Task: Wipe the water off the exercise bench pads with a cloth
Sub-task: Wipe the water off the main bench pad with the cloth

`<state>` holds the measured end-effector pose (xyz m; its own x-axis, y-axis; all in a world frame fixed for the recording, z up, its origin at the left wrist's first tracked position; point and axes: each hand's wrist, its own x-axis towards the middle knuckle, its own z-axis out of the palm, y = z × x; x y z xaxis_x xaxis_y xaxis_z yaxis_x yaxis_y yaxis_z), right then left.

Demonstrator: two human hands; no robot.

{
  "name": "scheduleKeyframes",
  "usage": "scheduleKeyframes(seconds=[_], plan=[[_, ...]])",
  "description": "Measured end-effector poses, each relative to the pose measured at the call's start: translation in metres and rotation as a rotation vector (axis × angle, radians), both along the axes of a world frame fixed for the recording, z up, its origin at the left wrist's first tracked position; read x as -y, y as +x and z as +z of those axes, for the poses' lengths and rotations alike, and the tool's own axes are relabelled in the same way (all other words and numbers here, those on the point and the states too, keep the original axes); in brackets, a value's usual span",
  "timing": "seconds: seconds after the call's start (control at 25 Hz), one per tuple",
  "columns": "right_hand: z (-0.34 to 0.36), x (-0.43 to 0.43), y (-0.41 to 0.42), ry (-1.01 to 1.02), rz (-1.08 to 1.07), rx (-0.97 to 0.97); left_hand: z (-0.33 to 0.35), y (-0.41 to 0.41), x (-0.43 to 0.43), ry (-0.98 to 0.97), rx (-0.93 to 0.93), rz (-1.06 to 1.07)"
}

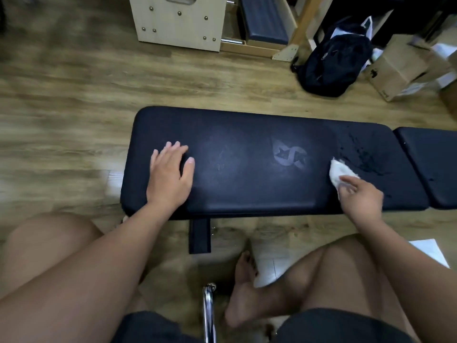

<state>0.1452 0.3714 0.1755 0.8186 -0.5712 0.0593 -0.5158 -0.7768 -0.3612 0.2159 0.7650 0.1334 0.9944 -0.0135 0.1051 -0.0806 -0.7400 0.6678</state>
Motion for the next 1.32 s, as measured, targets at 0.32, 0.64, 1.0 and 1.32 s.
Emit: scheduleKeyframes(seconds=[0.32, 0.64, 1.0, 1.32], plan=[[-0.016, -0.302, 0.009, 0.086, 0.555, 0.07, 0.015, -0.062, -0.061, -0.255, -0.031, 0.196], [-0.021, -0.288, 0.013, 0.137, 0.901, 0.047, 0.009, -0.077, -0.069, -0.21, -0.193, 0.264], [0.012, 0.009, 0.008, -0.098, -0.033, -0.249, -0.006, -0.048, -0.059, -0.327, -0.295, 0.245], [0.003, -0.196, 0.06, -0.091, 0.114, -0.076, 0.0, -0.046, -0.054, -0.522, -0.284, 0.368]])
